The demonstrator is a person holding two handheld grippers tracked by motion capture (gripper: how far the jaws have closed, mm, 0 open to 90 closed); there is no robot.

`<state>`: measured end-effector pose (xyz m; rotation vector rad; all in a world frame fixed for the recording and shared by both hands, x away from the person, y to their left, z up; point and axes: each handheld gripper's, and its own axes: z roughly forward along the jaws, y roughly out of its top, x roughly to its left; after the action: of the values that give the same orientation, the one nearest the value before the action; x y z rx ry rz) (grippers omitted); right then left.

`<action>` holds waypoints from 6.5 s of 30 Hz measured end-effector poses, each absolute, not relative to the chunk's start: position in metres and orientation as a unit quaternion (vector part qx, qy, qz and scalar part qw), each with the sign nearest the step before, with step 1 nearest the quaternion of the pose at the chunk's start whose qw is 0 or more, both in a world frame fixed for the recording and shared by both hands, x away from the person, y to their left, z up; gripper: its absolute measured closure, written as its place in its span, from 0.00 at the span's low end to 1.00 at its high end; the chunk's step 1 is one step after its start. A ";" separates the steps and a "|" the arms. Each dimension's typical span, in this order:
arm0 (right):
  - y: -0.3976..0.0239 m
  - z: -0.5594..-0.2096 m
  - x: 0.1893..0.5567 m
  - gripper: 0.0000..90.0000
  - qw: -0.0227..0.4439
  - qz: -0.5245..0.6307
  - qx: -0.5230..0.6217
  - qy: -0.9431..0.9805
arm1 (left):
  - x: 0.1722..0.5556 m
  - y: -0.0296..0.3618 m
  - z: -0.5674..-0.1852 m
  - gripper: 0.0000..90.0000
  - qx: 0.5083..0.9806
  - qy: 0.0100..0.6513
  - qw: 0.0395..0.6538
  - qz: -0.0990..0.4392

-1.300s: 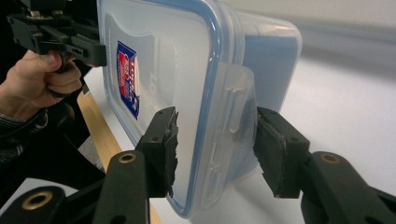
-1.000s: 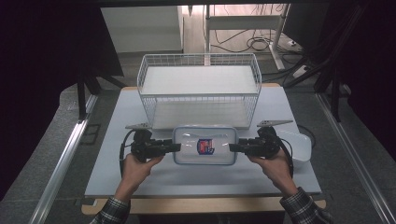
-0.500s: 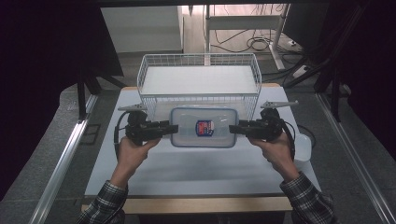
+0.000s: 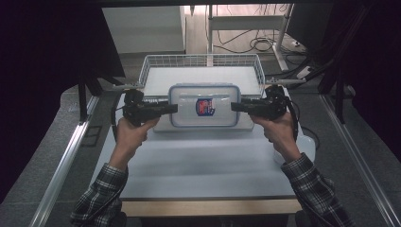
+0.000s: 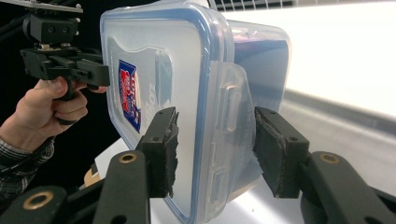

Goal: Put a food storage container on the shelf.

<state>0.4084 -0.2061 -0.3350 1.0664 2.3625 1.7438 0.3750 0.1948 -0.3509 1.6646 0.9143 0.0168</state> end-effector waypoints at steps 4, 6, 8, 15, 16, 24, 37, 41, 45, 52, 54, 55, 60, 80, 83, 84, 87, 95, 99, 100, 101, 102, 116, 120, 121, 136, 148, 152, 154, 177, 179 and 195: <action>-0.203 -0.324 0.417 0.57 0.011 0.562 0.342 0.753 | 0.387 0.198 -0.339 0.61 0.708 0.391 0.588 0.008; -0.202 -0.320 0.423 0.57 0.010 0.565 0.344 0.750 | 0.393 0.199 -0.334 0.61 0.706 0.392 0.589 0.008; -0.202 -0.317 0.430 0.57 0.010 0.567 0.346 0.748 | 0.400 0.200 -0.330 0.61 0.704 0.395 0.590 0.007; -0.201 -0.308 0.450 0.57 0.010 0.571 0.354 0.741 | 0.421 0.199 -0.320 0.61 0.699 0.403 0.591 0.003; -0.201 -0.307 0.453 0.57 0.011 0.572 0.354 0.739 | 0.423 0.198 -0.320 0.61 0.696 0.406 0.592 0.002; -0.200 -0.299 0.472 0.56 0.022 0.569 0.367 0.735 | 0.444 0.198 -0.324 0.60 0.687 0.410 0.600 -0.003; -0.191 -0.302 0.496 0.55 0.019 0.562 0.396 0.726 | 0.463 0.199 -0.329 0.58 0.676 0.435 0.595 0.006; -0.190 -0.302 0.499 0.53 0.023 0.559 0.394 0.729 | 0.462 0.196 -0.328 0.57 0.676 0.436 0.594 0.020; -0.187 -0.299 0.498 0.52 0.039 0.546 0.402 0.734 | 0.461 0.194 -0.330 0.56 0.670 0.440 0.597 0.030; -0.179 -0.305 0.498 0.55 0.071 0.500 0.406 0.762 | 0.463 0.195 -0.335 0.50 0.657 0.459 0.598 0.031; -0.181 -0.309 0.502 0.57 0.056 0.511 0.410 0.754 | 0.463 0.197 -0.336 0.51 0.653 0.459 0.601 0.029; -0.182 -0.310 0.503 0.57 0.048 0.514 0.412 0.751 | 0.462 0.197 -0.335 0.51 0.654 0.461 0.599 0.038; -0.185 -0.308 0.502 0.64 0.057 0.521 0.413 0.745 | 0.460 0.190 -0.330 0.56 0.680 0.463 0.563 0.079; -0.176 -0.302 0.502 0.68 0.087 0.521 0.421 0.737 | 0.468 0.195 -0.331 0.55 0.664 0.481 0.567 0.079; -0.174 -0.301 0.498 0.68 0.091 0.519 0.418 0.740 | 0.469 0.197 -0.332 0.55 0.660 0.484 0.569 0.076; -0.173 -0.300 0.498 0.69 0.093 0.518 0.415 0.742 | 0.469 0.197 -0.332 0.56 0.660 0.484 0.570 0.073; -0.173 -0.300 0.498 0.69 0.093 0.517 0.416 0.742 | 0.467 0.196 -0.331 0.57 0.661 0.482 0.571 0.068; -0.173 -0.299 0.497 0.69 0.094 0.518 0.418 0.740 | 0.466 0.196 -0.329 0.56 0.667 0.480 0.566 0.067; -0.173 -0.299 0.496 0.64 0.100 0.519 0.414 0.741 | 0.463 0.194 -0.327 0.56 0.676 0.471 0.560 0.091; -0.173 -0.299 0.495 0.61 0.102 0.522 0.410 0.741 | 0.461 0.194 -0.326 0.55 0.678 0.467 0.559 0.093; -0.174 -0.299 0.494 0.59 0.104 0.527 0.405 0.740 | 0.459 0.194 -0.325 0.53 0.681 0.463 0.559 0.094; -0.175 -0.299 0.492 0.56 0.104 0.533 0.399 0.739 | 0.458 0.194 -0.325 0.50 0.684 0.459 0.558 0.096; -0.181 -0.310 0.463 0.31 0.121 0.540 0.342 0.759 | 0.422 0.186 -0.334 0.26 0.721 0.407 0.546 0.130; -0.182 -0.316 0.456 0.26 0.129 0.537 0.336 0.763 | 0.408 0.183 -0.343 0.20 0.730 0.391 0.545 0.131; -0.182 -0.318 0.454 0.25 0.130 0.538 0.333 0.763 | 0.405 0.181 -0.346 0.19 0.734 0.386 0.544 0.132; -0.180 -0.338 0.416 0.11 0.136 0.535 0.300 0.778 | 0.359 0.161 -0.377 0.07 0.780 0.342 0.502 0.152; -0.189 -0.366 0.391 0.04 0.118 0.527 0.284 0.793 | 0.330 0.157 -0.409 0.04 0.786 0.335 0.490 0.173; -0.196 -0.379 0.385 0.04 0.118 0.521 0.279 0.798 | 0.323 0.157 -0.421 0.03 0.785 0.342 0.487 0.170; -0.199 -0.386 0.382 0.03 0.116 0.516 0.279 0.802 | 0.317 0.158 -0.425 0.03 0.782 0.344 0.488 0.182; -0.211 -0.428 0.330 0.02 0.131 0.492 0.275 0.816 | 0.275 0.159 -0.468 0.04 0.781 0.341 0.499 0.157; -0.212 -0.433 0.325 0.02 0.135 0.491 0.275 0.816 | 0.272 0.159 -0.472 0.04 0.785 0.343 0.493 0.154; -0.220 -0.473 0.303 0.02 0.144 0.468 0.284 0.825 | 0.253 0.151 -0.504 0.04 0.815 0.327 0.449 0.164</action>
<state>0.3029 -0.2197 -0.4726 0.8192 2.3772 1.3484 0.2527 0.1509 -0.5040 2.0166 0.8090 0.4057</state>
